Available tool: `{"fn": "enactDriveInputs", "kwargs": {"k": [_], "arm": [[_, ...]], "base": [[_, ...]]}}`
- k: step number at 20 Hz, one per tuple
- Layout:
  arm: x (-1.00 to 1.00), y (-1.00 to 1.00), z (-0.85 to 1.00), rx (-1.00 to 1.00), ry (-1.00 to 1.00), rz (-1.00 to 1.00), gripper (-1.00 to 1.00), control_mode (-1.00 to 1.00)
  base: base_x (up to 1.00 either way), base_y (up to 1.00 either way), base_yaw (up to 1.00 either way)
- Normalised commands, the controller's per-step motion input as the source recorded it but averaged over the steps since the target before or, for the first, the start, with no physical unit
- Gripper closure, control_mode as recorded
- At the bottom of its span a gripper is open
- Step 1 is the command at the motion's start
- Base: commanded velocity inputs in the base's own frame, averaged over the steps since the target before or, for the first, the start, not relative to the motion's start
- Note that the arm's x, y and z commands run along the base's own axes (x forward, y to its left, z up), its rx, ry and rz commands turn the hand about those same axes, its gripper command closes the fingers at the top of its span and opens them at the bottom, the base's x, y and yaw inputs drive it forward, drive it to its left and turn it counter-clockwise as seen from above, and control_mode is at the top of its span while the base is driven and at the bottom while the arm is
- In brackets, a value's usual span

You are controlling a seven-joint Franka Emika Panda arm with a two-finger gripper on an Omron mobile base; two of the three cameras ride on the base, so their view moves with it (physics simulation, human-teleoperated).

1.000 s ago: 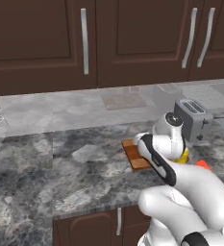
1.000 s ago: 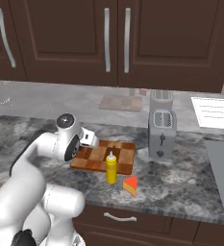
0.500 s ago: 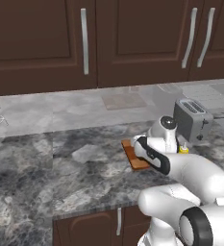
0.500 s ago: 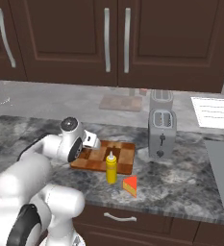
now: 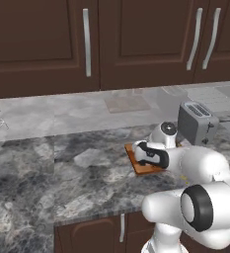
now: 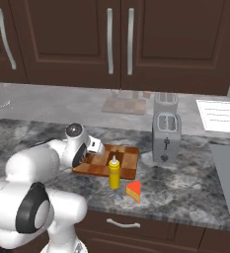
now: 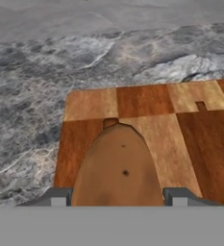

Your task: Retrieve the reheated potato from the microwave, then place the potato, cheese, and condiment on the cutting board.

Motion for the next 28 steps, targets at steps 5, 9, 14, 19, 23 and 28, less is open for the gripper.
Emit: {"fn": "enactDriveInputs", "kwargs": {"k": [5,9,14,19,23,28], "arm": [[0.14,0.00,-0.20,0.00,0.00,0.00,1.00,-1.00],[0.07,0.00,-0.19,0.00,0.00,0.00,1.00,-1.00],[0.14,0.00,-0.13,0.00,0.00,0.00,1.00,-1.00],[0.11,0.01,-0.13,0.00,0.00,0.00,1.00,-1.00],[0.08,0.01,-0.11,0.00,0.00,0.00,1.00,-1.00],[0.11,0.01,-0.09,0.00,0.00,0.00,1.00,-1.00]], "base": [[0.00,0.00,0.00],[0.00,0.00,0.00],[0.00,0.00,0.00],[0.00,0.00,0.00],[0.00,0.00,0.00],[0.00,0.00,0.00]]}}
